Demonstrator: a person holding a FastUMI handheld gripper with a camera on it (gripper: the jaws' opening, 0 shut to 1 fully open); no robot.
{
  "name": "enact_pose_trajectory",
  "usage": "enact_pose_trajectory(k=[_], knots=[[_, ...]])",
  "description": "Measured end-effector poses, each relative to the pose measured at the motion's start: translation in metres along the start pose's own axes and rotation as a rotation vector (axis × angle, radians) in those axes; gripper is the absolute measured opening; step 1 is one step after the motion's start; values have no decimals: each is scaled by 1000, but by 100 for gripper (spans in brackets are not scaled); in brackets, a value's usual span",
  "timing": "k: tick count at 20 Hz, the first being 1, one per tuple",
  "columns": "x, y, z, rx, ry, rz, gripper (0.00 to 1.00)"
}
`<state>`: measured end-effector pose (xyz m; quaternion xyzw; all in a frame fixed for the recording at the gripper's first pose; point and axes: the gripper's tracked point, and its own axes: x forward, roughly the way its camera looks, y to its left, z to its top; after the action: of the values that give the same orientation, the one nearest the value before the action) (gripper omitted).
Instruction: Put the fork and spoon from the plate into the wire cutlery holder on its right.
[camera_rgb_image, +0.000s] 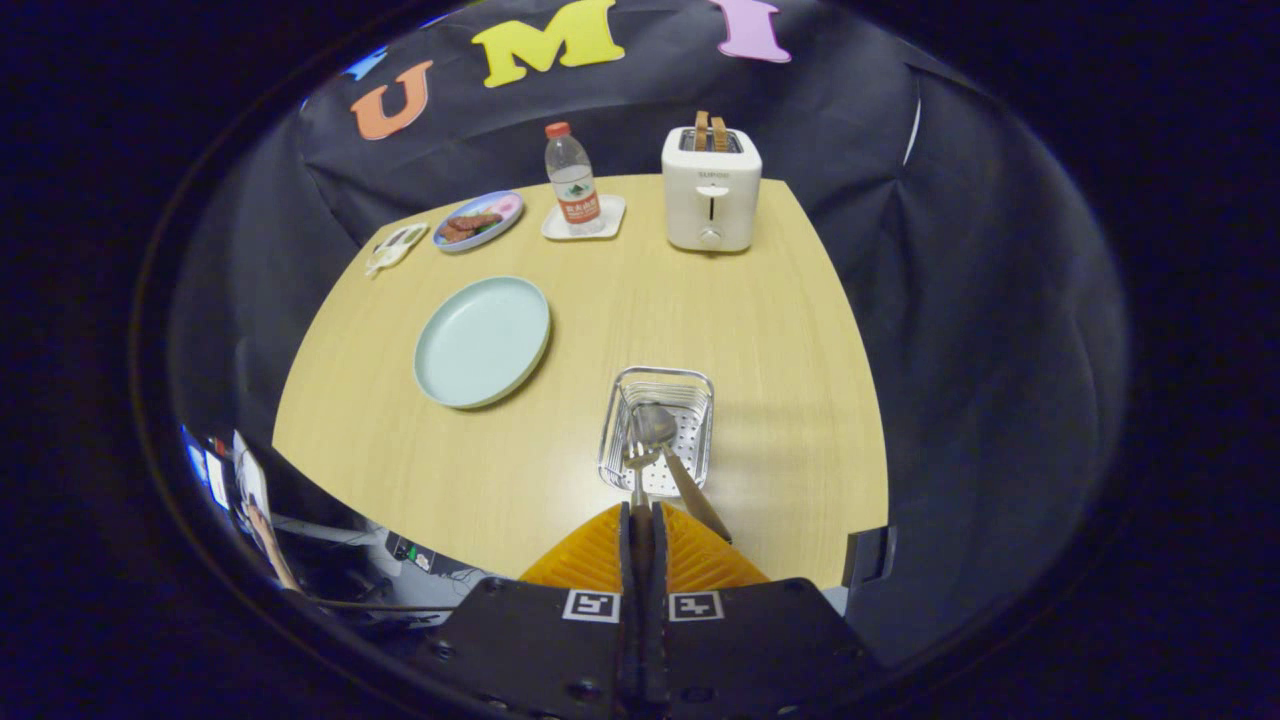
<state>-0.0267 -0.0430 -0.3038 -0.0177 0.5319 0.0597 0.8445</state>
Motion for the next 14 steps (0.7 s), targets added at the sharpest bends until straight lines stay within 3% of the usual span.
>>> enact_pose_trajectory(k=[5, 10, 14], knots=[[13, 0, 9, 51, 44, -10, 7], [8, 3, 27, 24, -18, -29, 8], [-6, 16, 41, 28, -104, -5, 26]])
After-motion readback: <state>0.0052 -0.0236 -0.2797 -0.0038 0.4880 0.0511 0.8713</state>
